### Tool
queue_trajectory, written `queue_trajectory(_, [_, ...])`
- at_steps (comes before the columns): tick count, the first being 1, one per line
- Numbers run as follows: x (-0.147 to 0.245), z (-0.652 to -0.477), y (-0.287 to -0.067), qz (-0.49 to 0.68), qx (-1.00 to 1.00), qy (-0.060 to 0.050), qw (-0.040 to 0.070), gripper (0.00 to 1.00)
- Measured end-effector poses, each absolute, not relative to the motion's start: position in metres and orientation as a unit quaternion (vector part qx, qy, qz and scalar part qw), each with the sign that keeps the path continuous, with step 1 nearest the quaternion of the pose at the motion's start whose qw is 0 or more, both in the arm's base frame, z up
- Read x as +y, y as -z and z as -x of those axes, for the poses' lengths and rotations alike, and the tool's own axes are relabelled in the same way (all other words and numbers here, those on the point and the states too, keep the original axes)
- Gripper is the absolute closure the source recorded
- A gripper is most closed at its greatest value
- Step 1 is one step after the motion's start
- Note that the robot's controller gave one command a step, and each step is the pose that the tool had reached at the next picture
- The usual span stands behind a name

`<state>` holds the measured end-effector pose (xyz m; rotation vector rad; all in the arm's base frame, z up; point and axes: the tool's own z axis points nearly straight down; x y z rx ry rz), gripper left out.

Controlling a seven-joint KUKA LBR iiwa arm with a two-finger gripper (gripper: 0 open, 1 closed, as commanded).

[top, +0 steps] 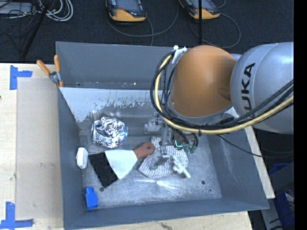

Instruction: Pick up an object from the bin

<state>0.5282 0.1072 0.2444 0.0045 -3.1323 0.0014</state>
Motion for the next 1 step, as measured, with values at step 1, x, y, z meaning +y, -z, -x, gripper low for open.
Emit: queue_trajectory(1, [0.1065,-0.5298,-0.2485,0.0,-1.0,0.0,0.001,0.0])
